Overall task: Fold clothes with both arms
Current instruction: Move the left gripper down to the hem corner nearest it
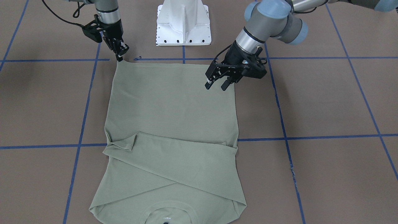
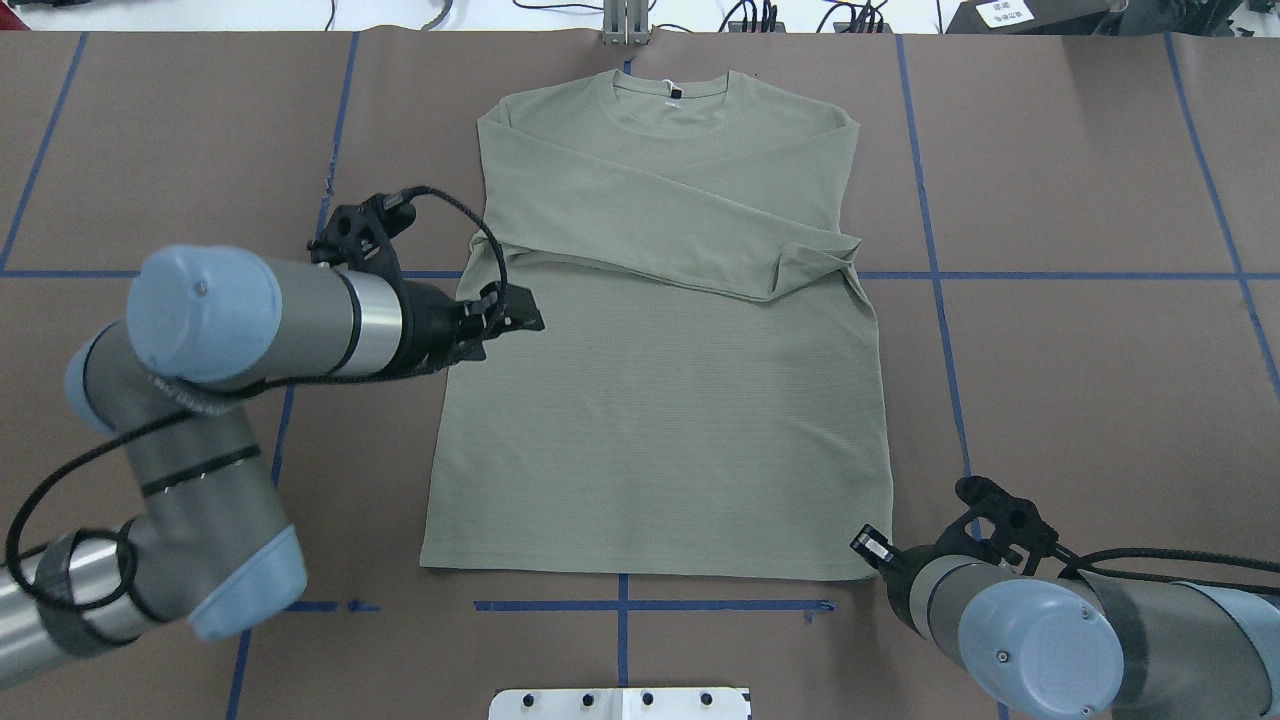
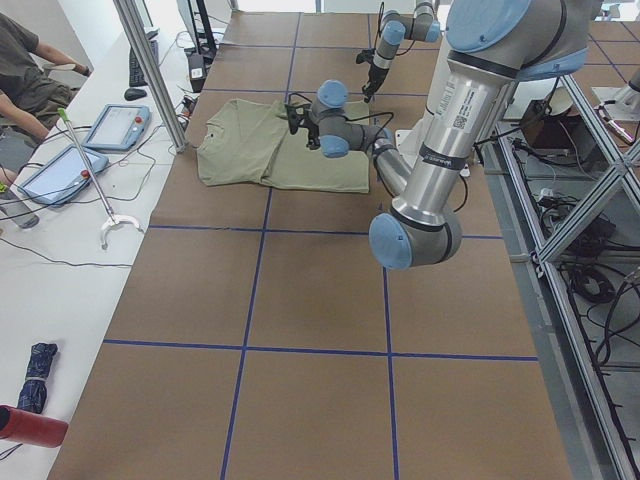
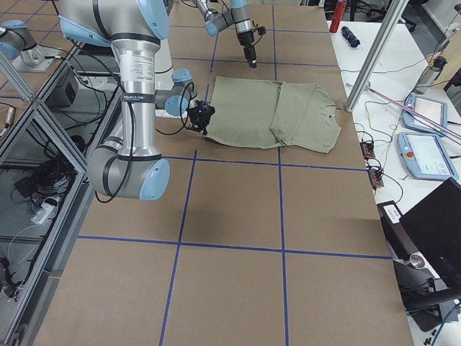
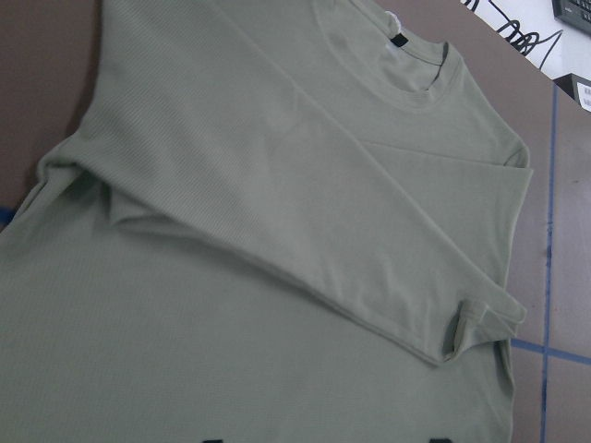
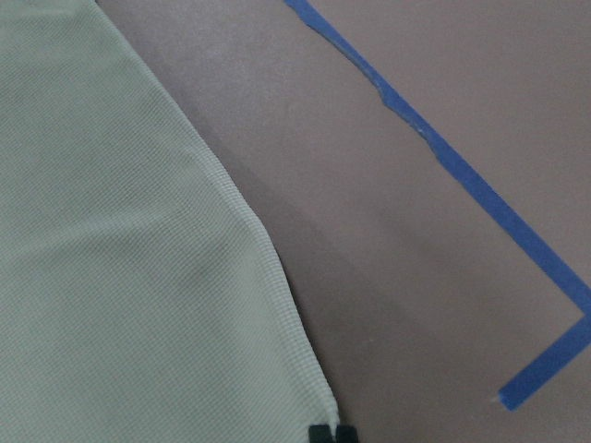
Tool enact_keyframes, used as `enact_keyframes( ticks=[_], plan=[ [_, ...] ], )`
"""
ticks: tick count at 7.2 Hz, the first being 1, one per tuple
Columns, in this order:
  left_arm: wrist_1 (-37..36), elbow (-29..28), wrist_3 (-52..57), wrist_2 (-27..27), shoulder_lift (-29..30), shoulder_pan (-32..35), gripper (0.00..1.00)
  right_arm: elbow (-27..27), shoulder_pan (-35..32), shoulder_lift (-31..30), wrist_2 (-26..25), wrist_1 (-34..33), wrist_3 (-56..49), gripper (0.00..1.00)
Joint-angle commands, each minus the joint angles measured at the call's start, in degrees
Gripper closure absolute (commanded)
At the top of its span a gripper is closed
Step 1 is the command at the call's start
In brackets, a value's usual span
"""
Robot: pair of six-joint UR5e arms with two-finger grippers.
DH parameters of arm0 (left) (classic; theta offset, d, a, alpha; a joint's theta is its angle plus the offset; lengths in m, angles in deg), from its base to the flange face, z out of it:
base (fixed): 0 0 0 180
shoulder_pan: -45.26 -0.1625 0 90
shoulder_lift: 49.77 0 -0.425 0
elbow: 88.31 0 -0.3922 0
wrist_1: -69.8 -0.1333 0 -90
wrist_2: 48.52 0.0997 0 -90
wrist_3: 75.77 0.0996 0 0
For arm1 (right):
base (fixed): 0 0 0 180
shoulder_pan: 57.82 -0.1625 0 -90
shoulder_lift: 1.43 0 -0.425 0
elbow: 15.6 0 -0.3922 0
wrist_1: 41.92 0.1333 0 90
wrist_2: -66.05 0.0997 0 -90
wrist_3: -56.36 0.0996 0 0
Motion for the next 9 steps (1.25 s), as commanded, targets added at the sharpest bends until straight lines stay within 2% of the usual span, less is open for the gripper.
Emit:
enact_keyframes(
  ticks=[1,3,6,9],
  plan=[
    [-10.58,7.40,-6.52,13.08,-8.54,-11.58,0.20,0.12,-0.17,-0.31,0.15,0.00,-0.04,1.00],
    [-14.09,7.14,-11.03,13.30,-11.91,-17.75,0.23,0.12,-0.17,-0.49,0.07,0.00,-0.04,1.00],
    [-15.35,6.88,-11.14,13.21,-11.13,-18.12,0.33,0.12,-0.17,-0.49,0.07,0.00,-0.12,1.00],
    [-15.35,6.09,-10.87,13.12,-10.60,-18.39,0.36,0.03,-0.08,-0.32,0.07,-0.09,-0.21,1.00]
  ],
)
